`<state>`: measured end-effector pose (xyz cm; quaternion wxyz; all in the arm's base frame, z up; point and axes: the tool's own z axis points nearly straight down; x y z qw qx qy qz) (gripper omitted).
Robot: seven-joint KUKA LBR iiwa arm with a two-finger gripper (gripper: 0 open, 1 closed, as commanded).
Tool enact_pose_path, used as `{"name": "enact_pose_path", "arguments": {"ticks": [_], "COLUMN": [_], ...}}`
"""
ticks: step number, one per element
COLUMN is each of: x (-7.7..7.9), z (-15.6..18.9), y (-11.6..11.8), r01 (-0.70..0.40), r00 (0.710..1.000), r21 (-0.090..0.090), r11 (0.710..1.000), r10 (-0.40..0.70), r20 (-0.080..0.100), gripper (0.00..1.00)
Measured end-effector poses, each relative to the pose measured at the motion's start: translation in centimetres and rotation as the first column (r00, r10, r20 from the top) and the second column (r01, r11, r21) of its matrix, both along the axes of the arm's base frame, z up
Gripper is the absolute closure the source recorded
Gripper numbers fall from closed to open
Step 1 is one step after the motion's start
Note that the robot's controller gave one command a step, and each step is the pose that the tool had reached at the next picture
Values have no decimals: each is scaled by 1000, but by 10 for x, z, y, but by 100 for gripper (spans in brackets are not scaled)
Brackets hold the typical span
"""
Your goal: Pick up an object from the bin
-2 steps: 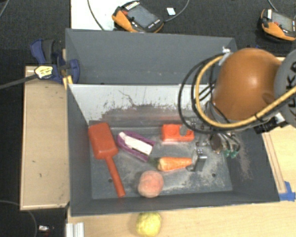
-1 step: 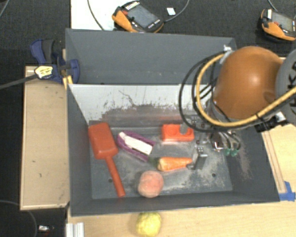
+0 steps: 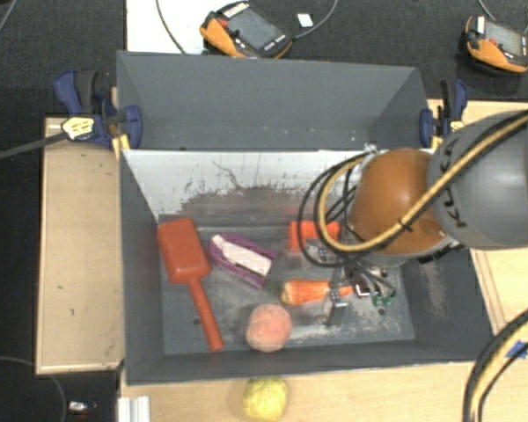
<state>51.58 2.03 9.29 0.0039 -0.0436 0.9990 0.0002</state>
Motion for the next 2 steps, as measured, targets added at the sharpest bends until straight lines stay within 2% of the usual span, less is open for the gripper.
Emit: {"name": "enact_pose_path", "arguments": {"ticks": [1, 2], "x": [0, -2], "z": [72, -25], "y": [-4, -1], "r01": [-89, -19], "r00": [996, 1000], "r21": [-1, 1], "r11": [996, 1000], "r10": [89, 19], "r20": [17, -4], "gripper": [0, 0]}}
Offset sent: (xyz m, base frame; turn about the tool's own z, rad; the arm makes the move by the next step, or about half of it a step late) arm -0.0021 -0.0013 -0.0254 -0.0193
